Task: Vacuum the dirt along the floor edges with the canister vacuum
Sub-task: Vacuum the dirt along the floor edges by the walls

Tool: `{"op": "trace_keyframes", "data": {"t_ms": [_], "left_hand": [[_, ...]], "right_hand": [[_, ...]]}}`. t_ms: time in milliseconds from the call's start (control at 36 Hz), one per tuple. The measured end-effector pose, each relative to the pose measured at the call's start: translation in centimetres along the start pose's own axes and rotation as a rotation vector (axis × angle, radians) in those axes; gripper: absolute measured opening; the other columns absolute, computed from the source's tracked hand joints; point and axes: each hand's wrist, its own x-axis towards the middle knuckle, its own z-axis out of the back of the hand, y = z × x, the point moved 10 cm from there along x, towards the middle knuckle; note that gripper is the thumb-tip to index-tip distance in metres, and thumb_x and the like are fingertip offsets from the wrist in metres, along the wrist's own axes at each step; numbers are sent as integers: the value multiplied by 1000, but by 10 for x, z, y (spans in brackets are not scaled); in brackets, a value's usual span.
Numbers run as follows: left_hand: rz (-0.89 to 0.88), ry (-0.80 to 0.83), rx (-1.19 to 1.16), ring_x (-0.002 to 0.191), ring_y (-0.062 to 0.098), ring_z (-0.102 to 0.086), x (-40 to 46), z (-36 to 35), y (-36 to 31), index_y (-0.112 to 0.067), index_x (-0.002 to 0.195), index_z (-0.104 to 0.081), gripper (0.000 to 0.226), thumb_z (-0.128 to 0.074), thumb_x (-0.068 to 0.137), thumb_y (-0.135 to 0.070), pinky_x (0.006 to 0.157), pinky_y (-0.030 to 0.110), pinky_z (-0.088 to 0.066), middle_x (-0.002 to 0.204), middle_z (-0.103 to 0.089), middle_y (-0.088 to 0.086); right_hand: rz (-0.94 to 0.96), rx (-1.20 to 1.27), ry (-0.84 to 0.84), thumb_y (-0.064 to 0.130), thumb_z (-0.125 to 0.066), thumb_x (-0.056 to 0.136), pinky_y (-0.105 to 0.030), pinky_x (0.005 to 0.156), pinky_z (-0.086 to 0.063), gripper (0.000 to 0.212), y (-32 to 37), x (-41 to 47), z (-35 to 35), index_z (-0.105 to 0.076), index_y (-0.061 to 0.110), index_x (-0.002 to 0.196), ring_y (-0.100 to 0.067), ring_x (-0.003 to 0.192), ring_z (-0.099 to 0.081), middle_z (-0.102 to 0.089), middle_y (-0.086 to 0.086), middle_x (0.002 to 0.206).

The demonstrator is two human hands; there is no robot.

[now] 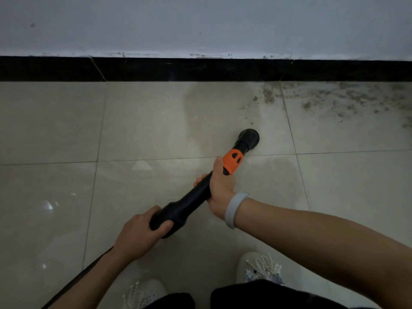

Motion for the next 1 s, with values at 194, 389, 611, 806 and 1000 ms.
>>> {"op": "trace_keyframes", "data": {"t_ms": [194, 389, 611, 806, 1000], "left_hand": [[91, 4, -28, 78, 14, -62, 31, 11, -18, -30, 100, -53, 69, -40, 66, -88, 69, 30, -50, 87, -65, -4], [137, -102, -69, 86, 24, -64, 45, 24, -37, -23, 111, -53, 51, -45, 84, -66, 77, 36, -53, 96, -67, 5], [62, -116, 92, 67, 8, -57, 43, 25, -50, -27, 100, -48, 46, -47, 83, -70, 58, 28, -42, 75, -59, -9], [26, 67, 72, 73, 12, -63, 58, -5, -68, -27, 106, -51, 60, -44, 76, -79, 71, 34, -53, 85, -65, -5], [-71, 40, 211, 77, 21, -58, 101, 4, -128, -24, 99, -47, 49, -45, 83, -70, 63, 30, -42, 85, -60, 0]], "right_hand": [[34, -4, 3, 42, -56, 95, -33, 51, -53, 35, 40, 17, -17, -46, 9, 90, -20, 53, -53, -50, -8, 65], [36, -97, 126, 39, -55, 97, -37, 57, -52, 37, 80, 29, -50, -42, 4, 94, -23, 58, -53, -50, -12, 74], [28, -40, 94, 41, -55, 96, -35, 54, -50, 36, 73, 31, -34, -44, 8, 87, -21, 55, -52, -51, -11, 71], [62, 33, 26, 39, -56, 96, -35, 56, -51, 33, 88, 38, 2, -44, 10, 84, -21, 56, -51, -50, -10, 70], [108, 186, -7, 41, -53, 97, -35, 55, -48, 37, 138, 62, 23, -44, 7, 86, -20, 54, -48, -48, -9, 65]]}}
